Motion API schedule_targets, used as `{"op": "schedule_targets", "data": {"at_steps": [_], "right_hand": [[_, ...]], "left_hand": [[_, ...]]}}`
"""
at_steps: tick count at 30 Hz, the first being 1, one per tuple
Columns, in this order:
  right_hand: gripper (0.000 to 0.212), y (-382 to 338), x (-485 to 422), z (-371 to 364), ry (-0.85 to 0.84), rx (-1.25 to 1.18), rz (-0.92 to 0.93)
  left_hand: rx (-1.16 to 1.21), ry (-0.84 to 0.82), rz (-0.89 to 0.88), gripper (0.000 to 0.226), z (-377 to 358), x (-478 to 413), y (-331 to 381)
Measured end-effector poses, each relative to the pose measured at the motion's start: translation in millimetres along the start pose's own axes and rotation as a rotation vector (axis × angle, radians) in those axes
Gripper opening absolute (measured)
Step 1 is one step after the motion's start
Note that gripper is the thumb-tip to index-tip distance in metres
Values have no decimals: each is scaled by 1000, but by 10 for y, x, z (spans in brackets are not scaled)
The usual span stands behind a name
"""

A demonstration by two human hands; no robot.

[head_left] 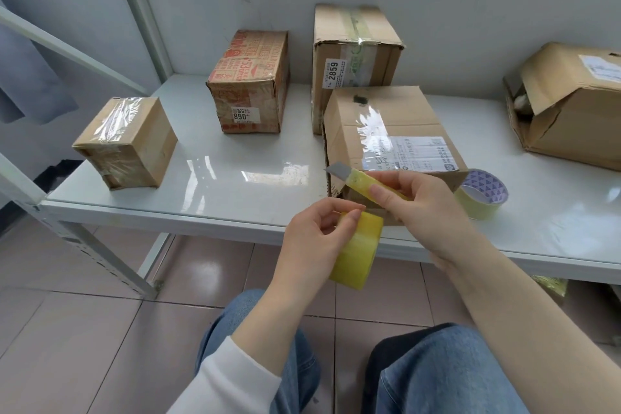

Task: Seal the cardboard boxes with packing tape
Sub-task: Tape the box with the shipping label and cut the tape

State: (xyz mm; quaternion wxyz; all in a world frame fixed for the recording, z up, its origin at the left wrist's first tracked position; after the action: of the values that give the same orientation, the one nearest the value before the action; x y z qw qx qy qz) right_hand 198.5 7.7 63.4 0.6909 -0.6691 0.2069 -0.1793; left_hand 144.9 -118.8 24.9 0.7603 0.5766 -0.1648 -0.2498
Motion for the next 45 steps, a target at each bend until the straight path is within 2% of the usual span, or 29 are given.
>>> {"op": "schedule_targets", "data": {"at_steps": [2, 8, 10, 12, 14, 16, 18, 21, 25, 28, 34, 36, 38, 40, 45], "right_hand": [[10, -51, 22, 109, 100, 1, 41], [1, -62, -7, 757, 439, -304, -4], [12, -76, -13, 1061, 512, -254, 31], [21, 27, 43, 1373, 608, -111, 67], [26, 264, 106, 1607, 672, -66, 41], [22, 496, 84, 1700, 661, -125, 0], [20, 628, -29, 1679, 623, -254, -23], [18, 714, -259, 1591, 593, -348, -55], [20, 897, -431, 1522, 597, -283, -140], [16, 958, -380, 1531, 576, -296, -134], [8, 931, -237, 1610, 499, -330, -100], [10, 951, -241, 1677, 477, -168, -99], [17, 1048, -269, 1753, 434, 213, -112], [14, 1155, -295, 1811, 422, 458, -102], [19, 1196, -342, 1926, 507, 701, -25]], "left_hand": [[-29, -6, -35, 13, -28, -8, 112], [-11, 17, -2, 17, 0, -64, 179], [-12, 74, 1, 16, 105, -107, 212], [33, 188, -2, 17, 288, -182, 243], [89, 315, 24, 20, 488, -276, 190], [194, 360, 82, 20, 577, -413, 27], [319, 320, 175, 20, 540, -576, -214], [414, 165, 308, 20, 359, -770, -447], [513, -1, 387, 23, 222, -917, -526], [538, -51, 386, 22, 182, -914, -550], [438, -6, 280, 22, 171, -821, -367], [366, 51, 249, 22, 283, -828, -269], [318, 103, 192, 22, 430, -836, -116], [306, 121, 128, 24, 527, -822, 60], [281, 118, 47, 32, 460, -728, 363]]}}
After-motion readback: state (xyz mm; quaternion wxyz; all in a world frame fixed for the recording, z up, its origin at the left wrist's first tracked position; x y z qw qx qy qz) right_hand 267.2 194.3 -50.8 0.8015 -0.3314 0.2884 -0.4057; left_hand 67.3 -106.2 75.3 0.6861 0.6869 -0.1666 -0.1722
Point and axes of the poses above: each hand's wrist, its own x-axis away from the middle knuckle, its own z-axis out of the back of the hand, y = z × x, the point moved 10 cm from there along -x, towards the middle knuckle, and after that the axes turned 13 degrees about -x, right-handed, at the moved point
